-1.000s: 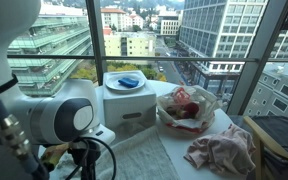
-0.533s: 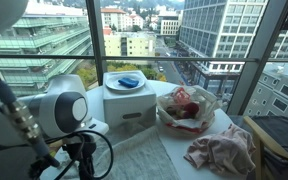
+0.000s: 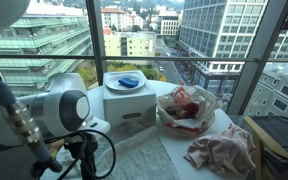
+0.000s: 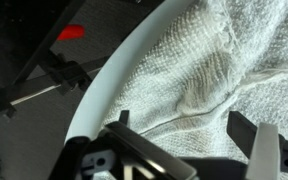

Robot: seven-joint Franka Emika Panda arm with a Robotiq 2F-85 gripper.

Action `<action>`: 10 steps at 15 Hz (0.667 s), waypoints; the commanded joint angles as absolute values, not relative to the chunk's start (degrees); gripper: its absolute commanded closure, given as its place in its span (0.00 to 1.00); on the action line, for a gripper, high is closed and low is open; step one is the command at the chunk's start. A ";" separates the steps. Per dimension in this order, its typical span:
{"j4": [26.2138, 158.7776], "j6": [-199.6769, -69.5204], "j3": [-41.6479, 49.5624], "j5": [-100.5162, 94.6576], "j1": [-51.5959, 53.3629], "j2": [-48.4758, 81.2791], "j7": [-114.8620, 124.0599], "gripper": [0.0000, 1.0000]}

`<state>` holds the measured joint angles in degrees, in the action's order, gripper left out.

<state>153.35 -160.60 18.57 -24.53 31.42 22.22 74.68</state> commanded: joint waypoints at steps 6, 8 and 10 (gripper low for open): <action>153.88 -162.32 7.78 -18.66 22.19 22.01 65.70 0.00; 153.08 -163.05 7.82 -18.21 22.25 23.10 64.87 0.00; 152.16 -163.40 8.23 -17.79 22.36 24.31 64.04 0.00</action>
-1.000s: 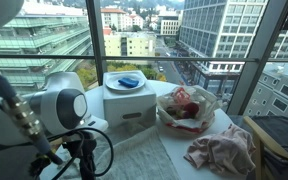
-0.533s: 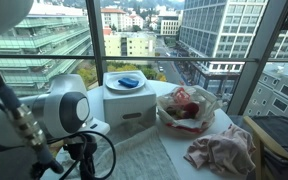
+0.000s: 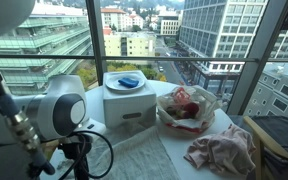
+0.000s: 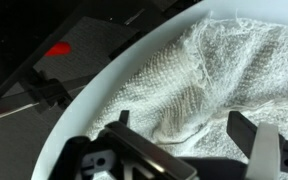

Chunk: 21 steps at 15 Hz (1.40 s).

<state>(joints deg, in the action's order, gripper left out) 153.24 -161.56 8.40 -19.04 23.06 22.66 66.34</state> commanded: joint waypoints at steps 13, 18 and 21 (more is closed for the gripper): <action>150.38 -157.45 13.28 -17.04 27.12 26.56 65.98 0.00; 150.92 -155.76 15.93 -20.83 31.27 25.10 71.24 0.00; 151.27 -154.18 17.65 -24.34 33.66 23.89 76.06 0.00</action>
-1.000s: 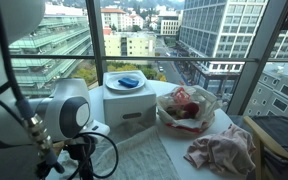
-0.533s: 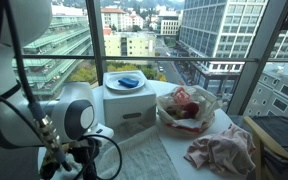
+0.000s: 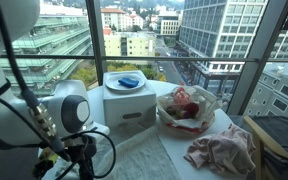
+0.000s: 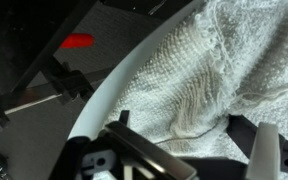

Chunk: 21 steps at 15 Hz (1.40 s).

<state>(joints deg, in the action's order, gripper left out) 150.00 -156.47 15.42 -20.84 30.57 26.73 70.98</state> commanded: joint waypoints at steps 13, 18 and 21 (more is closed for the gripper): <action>149.40 -146.41 11.41 -27.01 26.16 23.16 83.54 0.48; 149.09 -147.51 8.98 -24.93 21.12 23.66 81.40 0.85; 149.15 -148.46 7.78 -23.29 18.52 23.71 80.29 0.99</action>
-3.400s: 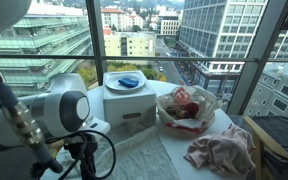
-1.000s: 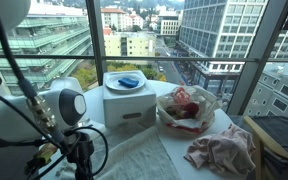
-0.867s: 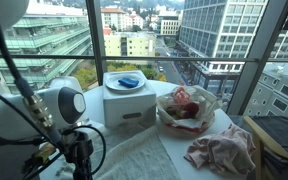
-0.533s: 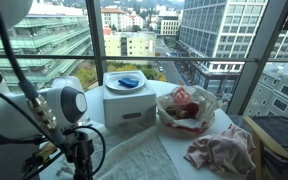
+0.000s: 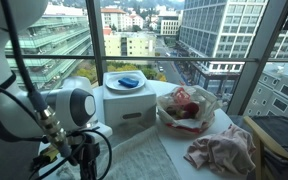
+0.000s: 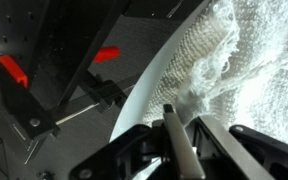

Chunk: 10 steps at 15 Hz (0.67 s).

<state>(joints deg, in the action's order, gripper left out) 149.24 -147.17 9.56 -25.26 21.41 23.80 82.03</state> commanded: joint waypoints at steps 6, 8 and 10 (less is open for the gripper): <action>151.40 -146.27 8.58 -25.52 19.10 19.97 81.76 0.98; 151.41 -147.25 9.54 -27.75 20.16 18.87 84.07 0.99; 150.92 -146.28 10.22 -30.66 21.30 17.26 87.06 0.99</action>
